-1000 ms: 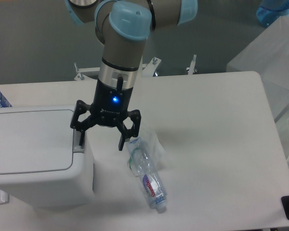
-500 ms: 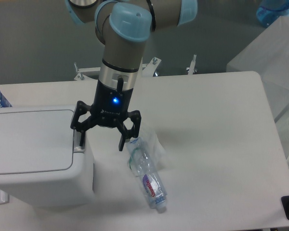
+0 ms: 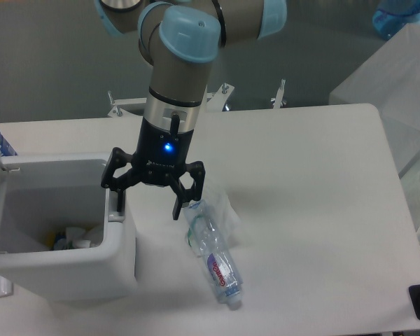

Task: Open the trash can
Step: 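Push the lid edge to swing the trash can lid open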

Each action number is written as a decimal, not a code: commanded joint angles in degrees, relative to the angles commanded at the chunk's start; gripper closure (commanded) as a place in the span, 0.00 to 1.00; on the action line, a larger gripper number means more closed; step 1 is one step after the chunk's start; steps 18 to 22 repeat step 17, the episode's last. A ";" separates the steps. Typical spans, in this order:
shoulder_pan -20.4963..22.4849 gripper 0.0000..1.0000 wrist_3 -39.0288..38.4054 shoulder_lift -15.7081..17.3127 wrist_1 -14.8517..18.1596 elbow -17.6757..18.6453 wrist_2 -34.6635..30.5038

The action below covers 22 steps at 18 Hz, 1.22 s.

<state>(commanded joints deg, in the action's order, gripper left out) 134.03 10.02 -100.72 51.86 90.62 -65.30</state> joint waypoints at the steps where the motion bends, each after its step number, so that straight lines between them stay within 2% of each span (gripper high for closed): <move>1: 0.09 0.00 0.17 0.09 -0.09 -0.79 0.09; 3: 0.09 0.00 0.61 -0.09 -1.57 -3.24 0.00; 9: 3.51 0.00 1.92 0.18 -1.23 -9.58 -1.14; 11: 3.69 0.00 9.01 0.53 -0.88 -9.41 -4.90; 13: 3.69 0.00 17.63 0.70 1.04 -9.23 -9.30; 15: 3.69 0.00 22.92 0.79 2.89 -9.49 -12.20; 22: 3.78 0.00 24.43 0.88 3.25 -9.58 -13.36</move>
